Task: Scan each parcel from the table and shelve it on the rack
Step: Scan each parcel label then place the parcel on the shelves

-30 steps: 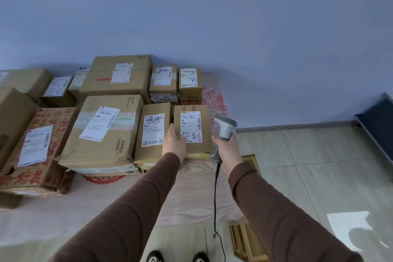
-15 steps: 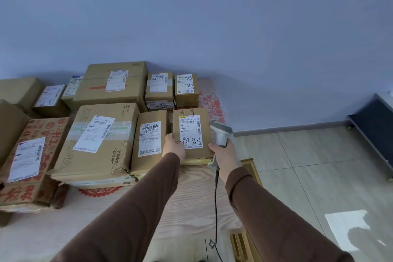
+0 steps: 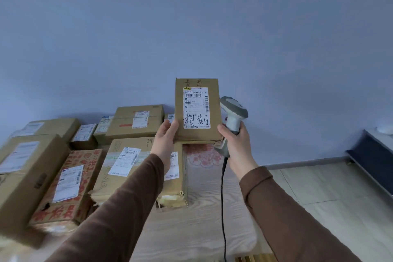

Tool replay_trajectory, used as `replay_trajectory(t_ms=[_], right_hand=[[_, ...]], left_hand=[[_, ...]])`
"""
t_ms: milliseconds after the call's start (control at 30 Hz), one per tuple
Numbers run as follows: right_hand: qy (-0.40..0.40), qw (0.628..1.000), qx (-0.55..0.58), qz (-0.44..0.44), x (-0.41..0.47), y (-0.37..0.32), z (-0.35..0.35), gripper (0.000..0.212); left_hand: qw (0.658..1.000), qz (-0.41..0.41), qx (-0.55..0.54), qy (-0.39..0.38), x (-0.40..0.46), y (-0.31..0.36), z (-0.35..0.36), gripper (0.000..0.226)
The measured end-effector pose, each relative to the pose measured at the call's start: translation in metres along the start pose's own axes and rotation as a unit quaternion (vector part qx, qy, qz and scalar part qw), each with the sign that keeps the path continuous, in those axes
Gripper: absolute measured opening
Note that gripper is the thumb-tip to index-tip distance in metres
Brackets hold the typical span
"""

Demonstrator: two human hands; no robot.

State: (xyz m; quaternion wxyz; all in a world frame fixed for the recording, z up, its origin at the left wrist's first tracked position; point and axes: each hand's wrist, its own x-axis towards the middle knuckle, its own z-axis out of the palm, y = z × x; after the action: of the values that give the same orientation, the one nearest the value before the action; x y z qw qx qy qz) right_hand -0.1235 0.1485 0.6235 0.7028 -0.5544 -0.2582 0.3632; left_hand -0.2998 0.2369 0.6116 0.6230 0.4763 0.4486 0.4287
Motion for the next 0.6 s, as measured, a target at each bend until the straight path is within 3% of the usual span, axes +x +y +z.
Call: replay_trajectory(t_ms=[100, 233, 400, 600], right_hand=[[-0.007, 0.999, 0.017, -0.037, -0.028, -0.030, 0.021, 0.029], [-0.018, 0.995, 0.024, -0.092, -0.077, -0.057, 0.049, 0.033], [-0.038, 0.990, 0.001, -0.133, -0.129, -0.066, 0.072, 0.037], [0.000, 0.967, -0.088, -0.241, -0.183, -0.092, 0.089, 0.016]], left_hand=[[0.999, 0.019, 0.005, -0.036, -0.018, 0.030, -0.024, 0.072], [0.993, 0.054, -0.030, -0.105, -0.063, 0.065, -0.054, 0.043], [0.988, 0.067, -0.058, -0.130, -0.096, 0.079, -0.090, 0.045], [0.984, 0.093, -0.098, -0.113, -0.111, 0.083, -0.114, 0.068]])
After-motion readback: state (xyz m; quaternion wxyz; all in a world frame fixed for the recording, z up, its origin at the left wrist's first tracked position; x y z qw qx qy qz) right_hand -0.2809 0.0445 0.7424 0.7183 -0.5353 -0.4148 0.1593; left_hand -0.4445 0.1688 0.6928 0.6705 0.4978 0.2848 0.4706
